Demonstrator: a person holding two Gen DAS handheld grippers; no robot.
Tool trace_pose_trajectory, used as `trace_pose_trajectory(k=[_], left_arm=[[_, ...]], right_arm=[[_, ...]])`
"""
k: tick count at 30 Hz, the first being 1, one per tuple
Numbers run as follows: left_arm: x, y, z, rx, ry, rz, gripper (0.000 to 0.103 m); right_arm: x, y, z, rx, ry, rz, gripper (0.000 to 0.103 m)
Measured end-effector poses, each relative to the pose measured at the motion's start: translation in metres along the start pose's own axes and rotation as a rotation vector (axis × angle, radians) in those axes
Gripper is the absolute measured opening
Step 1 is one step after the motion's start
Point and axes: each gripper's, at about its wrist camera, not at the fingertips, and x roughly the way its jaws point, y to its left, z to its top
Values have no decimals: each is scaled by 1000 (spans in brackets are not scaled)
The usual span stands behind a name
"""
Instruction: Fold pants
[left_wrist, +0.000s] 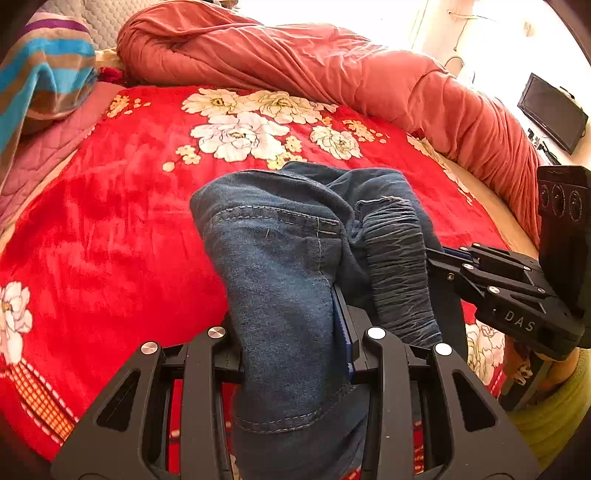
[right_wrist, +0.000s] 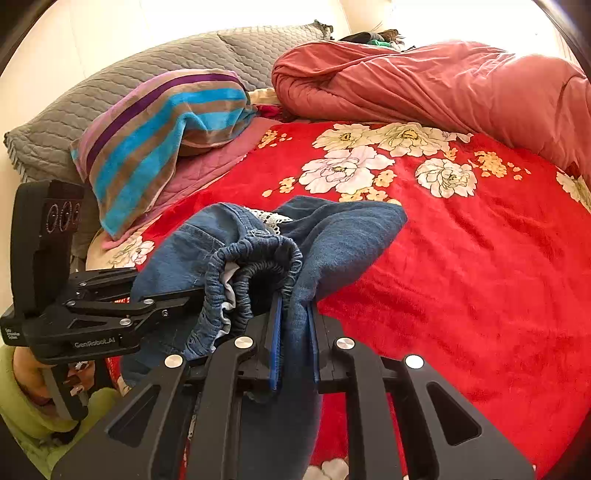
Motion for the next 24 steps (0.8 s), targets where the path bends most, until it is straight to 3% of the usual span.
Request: trace_pose_trajectory(k=[15,24], left_arm=[[17,20,21,-27,-11,-17,27],[29,26,22,-17,1,12,27]], right_arm=[[26,-9,19,-14,13,-35,11],[45,-13,23,-29,31,-106,12]])
